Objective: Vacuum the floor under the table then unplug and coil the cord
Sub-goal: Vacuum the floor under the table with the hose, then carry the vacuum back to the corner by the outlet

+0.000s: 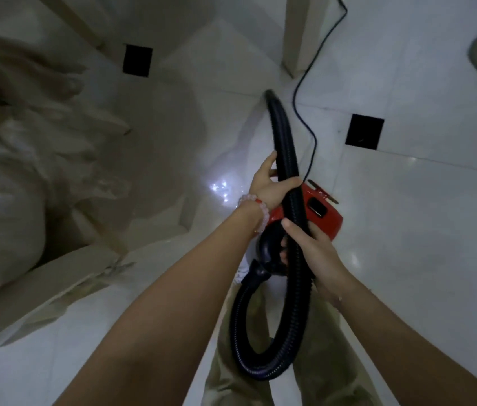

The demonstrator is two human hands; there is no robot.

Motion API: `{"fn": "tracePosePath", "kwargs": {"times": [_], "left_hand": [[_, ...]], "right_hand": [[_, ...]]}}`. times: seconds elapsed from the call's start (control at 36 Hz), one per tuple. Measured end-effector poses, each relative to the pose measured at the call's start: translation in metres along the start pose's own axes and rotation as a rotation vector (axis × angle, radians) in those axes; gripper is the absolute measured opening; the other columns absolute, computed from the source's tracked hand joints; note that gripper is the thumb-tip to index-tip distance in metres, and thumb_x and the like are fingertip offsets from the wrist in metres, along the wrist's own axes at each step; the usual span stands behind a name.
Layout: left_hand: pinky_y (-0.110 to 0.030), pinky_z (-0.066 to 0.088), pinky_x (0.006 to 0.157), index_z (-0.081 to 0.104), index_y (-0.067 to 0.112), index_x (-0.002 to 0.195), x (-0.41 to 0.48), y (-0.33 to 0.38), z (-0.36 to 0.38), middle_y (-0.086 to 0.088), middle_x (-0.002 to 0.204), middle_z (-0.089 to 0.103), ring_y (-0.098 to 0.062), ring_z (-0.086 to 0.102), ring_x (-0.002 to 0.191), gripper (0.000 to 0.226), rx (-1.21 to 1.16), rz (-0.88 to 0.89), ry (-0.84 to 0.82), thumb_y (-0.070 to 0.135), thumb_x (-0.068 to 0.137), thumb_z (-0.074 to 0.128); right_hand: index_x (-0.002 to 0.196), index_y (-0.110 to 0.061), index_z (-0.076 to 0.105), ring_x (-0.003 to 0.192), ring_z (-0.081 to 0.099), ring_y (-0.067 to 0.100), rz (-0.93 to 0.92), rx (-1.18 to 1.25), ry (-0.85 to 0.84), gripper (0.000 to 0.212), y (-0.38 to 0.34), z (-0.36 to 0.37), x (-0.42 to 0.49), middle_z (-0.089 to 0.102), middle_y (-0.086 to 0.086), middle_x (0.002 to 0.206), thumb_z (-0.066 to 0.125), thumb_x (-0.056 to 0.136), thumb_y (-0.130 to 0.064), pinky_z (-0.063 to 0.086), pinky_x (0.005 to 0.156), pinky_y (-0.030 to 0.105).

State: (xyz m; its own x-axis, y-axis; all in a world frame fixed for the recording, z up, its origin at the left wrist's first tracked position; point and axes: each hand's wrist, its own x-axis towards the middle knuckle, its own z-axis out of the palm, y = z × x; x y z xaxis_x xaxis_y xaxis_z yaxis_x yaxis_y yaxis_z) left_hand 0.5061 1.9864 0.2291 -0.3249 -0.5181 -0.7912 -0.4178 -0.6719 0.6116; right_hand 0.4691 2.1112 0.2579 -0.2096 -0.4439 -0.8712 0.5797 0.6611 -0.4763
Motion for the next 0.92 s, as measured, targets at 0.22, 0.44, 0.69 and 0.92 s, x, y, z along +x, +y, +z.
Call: {"fn": "tracePosePath", "kwargs": {"times": [0.22,0.44,0.69,0.92], "left_hand": [[-0.032,0.056,0.089,0.039,0.024,0.143,-0.002,0.035,0.062,-0.008,0.125,0.057,-0.021,0.062,0.106,0.063,0.03,-0.017,-0.299,0.013,0.086,0.065],[-0.037,0.056,0.085,0.06,0.015,0.121,0.031,-0.017,0.075,-0.012,0.121,0.064,-0.026,0.064,0.101,0.034,0.481,-0.15,-0.154,0.021,0.087,0.06],[-0.034,0.022,0.118,0.022,0.01,0.149,0.057,-0.076,0.076,-0.008,0.157,0.019,-0.026,0.024,0.143,0.07,1.479,0.094,-0.466,0.036,0.092,0.052],[-0.038,-0.001,0.121,-0.012,0.006,0.149,0.086,-0.118,0.104,-0.009,0.158,-0.018,-0.02,-0.011,0.148,0.085,1.903,0.084,-0.608,0.05,0.095,0.035]], "right_hand": [[0.102,-0.008,0.058,0.051,0.054,0.014,-0.197,0.223,0.199,0.014,-0.021,-0.038,-0.012,0.057,0.005,0.067,0.06,0.091,-0.016,0.049,0.05,0.026],[0.083,-0.01,0.054,0.044,0.05,0.014,-0.074,0.526,0.351,0.014,0.008,-0.105,-0.017,0.053,0.004,0.059,0.058,0.092,-0.019,0.045,0.044,0.025],[0.079,-0.011,0.051,0.041,0.048,0.012,0.057,0.76,0.349,0.018,0.031,-0.137,0.027,0.049,0.002,0.056,0.058,0.093,-0.02,0.044,0.041,0.022],[0.087,-0.013,0.056,0.046,0.05,0.012,0.051,0.754,0.312,0.012,0.044,-0.149,0.06,0.053,0.0,0.059,0.06,0.091,-0.023,0.046,0.046,0.024]]}}
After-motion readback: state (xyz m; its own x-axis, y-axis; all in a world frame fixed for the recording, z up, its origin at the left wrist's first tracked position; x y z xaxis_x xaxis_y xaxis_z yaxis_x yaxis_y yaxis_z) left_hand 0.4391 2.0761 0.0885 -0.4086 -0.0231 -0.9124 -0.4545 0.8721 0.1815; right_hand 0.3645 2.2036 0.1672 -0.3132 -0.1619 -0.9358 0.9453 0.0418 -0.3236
